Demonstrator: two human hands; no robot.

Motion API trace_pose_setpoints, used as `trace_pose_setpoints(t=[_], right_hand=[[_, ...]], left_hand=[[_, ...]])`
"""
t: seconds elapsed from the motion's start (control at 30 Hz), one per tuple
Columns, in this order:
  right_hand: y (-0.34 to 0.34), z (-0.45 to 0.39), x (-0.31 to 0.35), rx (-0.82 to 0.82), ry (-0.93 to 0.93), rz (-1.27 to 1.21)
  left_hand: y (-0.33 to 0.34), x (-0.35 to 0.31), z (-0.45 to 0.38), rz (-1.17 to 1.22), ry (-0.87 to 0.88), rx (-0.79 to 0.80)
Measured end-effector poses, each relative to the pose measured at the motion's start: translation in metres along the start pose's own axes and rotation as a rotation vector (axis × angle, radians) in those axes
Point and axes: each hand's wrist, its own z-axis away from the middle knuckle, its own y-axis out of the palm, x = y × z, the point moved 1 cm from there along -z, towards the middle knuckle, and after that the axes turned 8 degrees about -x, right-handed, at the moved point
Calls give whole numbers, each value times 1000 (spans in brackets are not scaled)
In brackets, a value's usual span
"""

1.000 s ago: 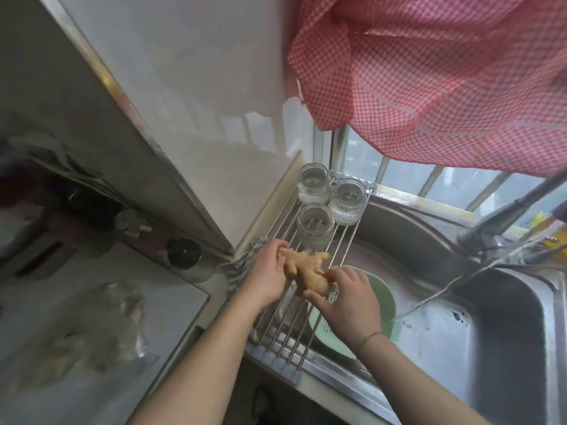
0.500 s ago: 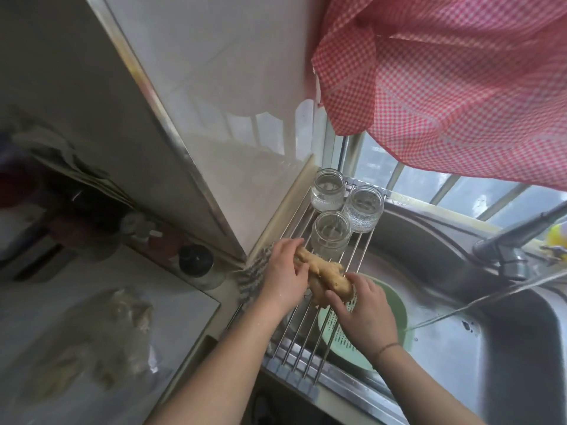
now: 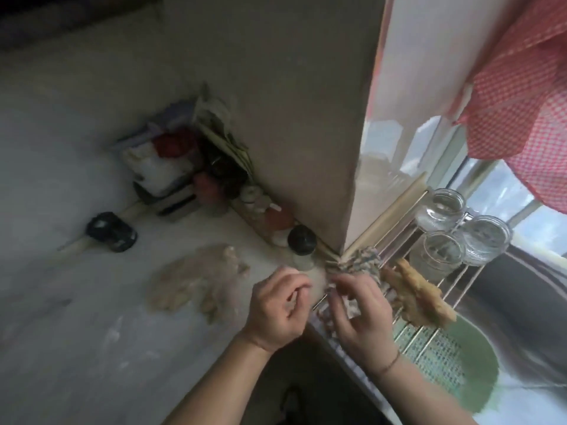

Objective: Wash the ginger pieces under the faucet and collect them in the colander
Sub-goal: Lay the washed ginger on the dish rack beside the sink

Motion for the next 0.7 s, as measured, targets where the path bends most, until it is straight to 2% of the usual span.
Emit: trace_pose_setpoints(t=[0.1, 0.2, 0.27, 0.33, 0.43, 0.5, 0.6, 0.7], right_hand=[[36, 2, 39, 131, -161, -195], [71, 8, 75, 368, -300, -293], [97, 12, 91, 546, -366, -270], [125, 17, 100, 713, -371, -170], [169, 22, 106, 878, -228, 43], [196, 20, 110, 974, -114, 168], [234, 19, 112, 1093, 12, 316], [272, 28, 98, 1088, 105, 372]], left_hand=[[-58, 23, 13, -110, -53, -212], [-106, 48, 37, -201, -188, -311], [-125, 63, 54, -270, -320, -294], [-135, 78, 66, -381, -506, -179], [-145, 103, 74, -586, -816, 82], [-151, 115, 75, -656, -914, 190], [-159, 123, 70, -601, -919, 149], [-166, 131, 61, -548, -1056, 93]])
